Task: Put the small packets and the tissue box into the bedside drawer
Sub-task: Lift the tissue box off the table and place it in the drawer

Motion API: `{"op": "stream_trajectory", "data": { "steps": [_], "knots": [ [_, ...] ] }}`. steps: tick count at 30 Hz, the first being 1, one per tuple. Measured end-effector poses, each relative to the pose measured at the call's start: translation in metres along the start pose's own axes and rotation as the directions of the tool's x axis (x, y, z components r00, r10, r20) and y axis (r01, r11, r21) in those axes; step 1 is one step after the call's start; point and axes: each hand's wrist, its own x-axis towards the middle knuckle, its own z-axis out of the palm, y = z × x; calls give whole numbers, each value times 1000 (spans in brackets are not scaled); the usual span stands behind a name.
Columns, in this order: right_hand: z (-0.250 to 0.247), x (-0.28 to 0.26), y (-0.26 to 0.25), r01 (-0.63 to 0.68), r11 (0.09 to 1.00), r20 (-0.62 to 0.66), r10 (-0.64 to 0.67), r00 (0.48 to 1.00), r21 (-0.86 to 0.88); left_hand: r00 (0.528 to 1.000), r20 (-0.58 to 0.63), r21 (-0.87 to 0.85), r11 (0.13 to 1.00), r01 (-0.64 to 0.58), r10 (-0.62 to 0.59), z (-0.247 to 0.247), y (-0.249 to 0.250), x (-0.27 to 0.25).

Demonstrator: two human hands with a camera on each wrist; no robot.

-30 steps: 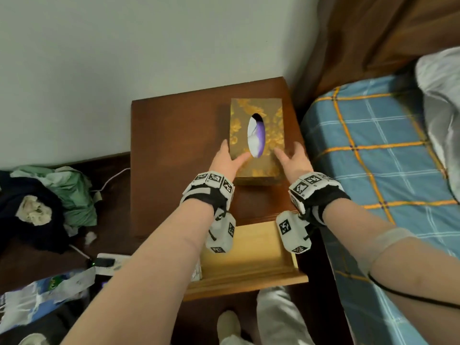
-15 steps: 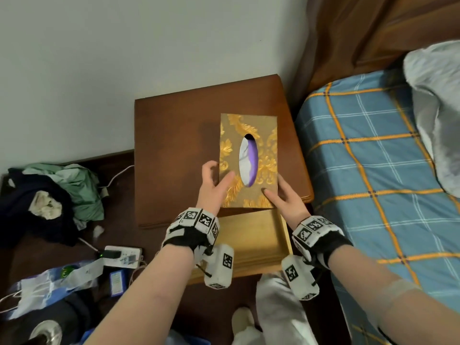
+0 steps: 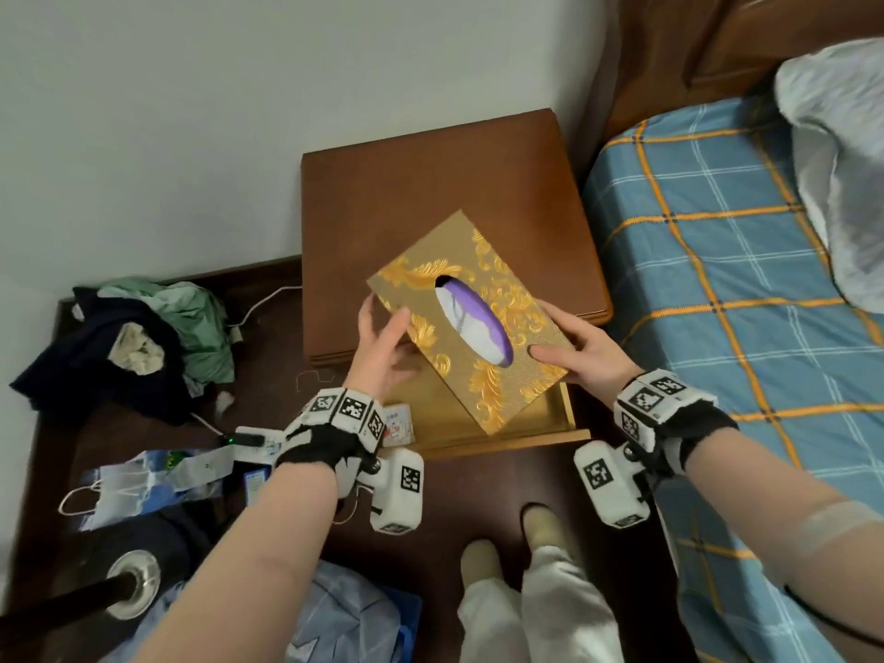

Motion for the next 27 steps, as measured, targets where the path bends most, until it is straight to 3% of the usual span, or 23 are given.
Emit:
{"op": "stream_trajectory", "data": {
  "steps": [3, 6, 8, 10, 12, 15, 17, 19, 22, 27],
  "knots": [
    [-4, -5, 2, -44, 997, 11, 44, 999, -67, 999, 2, -67, 997, 40, -40, 0, -2, -1],
    [-4, -7, 9, -86, 996, -166, 82, 983, -14, 998, -34, -117, 992, 51, -55, 8, -20, -7],
    [-4, -10, 22, -183, 979, -218, 200, 955, 95, 993, -86, -180, 981, 67, -83, 14, -39, -11],
    [-2, -18, 37, -346, 917, -114, 372, 921, 200, 982, -141, -235, 968, 89, -124, 23, -57, -15],
    [-1, -28, 52, -462, 867, 6, 469, 883, 189, 972, -157, -276, 953, 124, -173, 29, -77, -17],
    [-5, -31, 73, -480, 862, -33, 491, 870, 165, 954, -181, -306, 936, 176, -239, 33, -105, -18],
    [-9, -20, 83, -454, 890, -134, 454, 881, 38, 937, -242, -235, 952, 194, -251, 32, -116, -10],
    [-14, -3, 89, -408, 902, -266, 362, 894, -144, 938, -275, 12, 975, 223, -211, 28, -124, 1],
    [-23, 30, 96, -385, 865, -324, 282, 903, -321, 943, -298, 428, 862, 272, -149, 20, -135, 26],
    [-23, 65, 118, -385, 808, -327, 254, 910, -447, 948, -292, 526, 807, 268, -125, 9, -159, 71]
  ]
}}
